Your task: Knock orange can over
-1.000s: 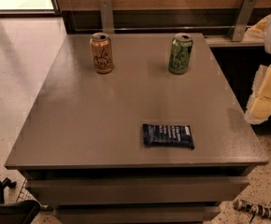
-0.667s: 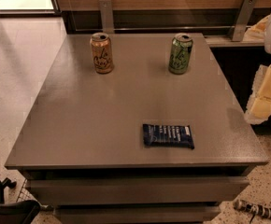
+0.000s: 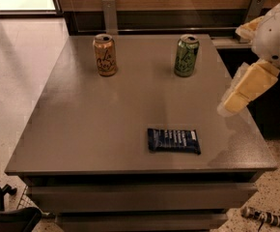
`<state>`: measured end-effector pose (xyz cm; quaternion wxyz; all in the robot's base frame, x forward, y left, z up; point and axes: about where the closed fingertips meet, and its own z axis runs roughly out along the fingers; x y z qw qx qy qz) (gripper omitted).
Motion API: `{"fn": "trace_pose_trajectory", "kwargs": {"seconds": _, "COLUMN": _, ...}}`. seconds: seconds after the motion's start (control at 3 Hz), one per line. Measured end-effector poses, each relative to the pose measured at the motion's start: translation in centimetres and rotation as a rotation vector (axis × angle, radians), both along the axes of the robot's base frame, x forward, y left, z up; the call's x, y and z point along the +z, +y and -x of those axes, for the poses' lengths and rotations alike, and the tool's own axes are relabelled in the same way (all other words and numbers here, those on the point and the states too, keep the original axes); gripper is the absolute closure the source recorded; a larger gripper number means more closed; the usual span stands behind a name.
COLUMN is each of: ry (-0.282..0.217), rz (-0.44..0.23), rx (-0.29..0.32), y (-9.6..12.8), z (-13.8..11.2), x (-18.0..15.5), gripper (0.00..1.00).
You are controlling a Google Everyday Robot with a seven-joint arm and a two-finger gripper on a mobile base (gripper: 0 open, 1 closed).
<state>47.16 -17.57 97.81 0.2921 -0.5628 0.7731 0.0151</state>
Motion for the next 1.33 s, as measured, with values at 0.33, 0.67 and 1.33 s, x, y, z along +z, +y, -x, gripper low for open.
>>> {"fn": "trace_pose_trajectory", "kwargs": {"seconds": 0.33, "ry": -0.045, "rz": -0.169, "rx": -0.017, "y": 3.1, "z": -1.5, "x": -0.5, "gripper": 0.0}}
{"fn": "trace_pose_trajectory", "kwargs": {"seconds": 0.67, "ry": -0.099, "rz": -0.387, "rx": -0.041, "y": 7.6, "z": -2.9, "x": -0.3, "gripper": 0.0}}
{"fn": "trace_pose_trajectory", "kwargs": {"seconds": 1.33, "ry": -0.197, "rz": -0.65, "rx": -0.175, "y": 12.1, "z": -6.5, "x": 1.9, "gripper": 0.0}}
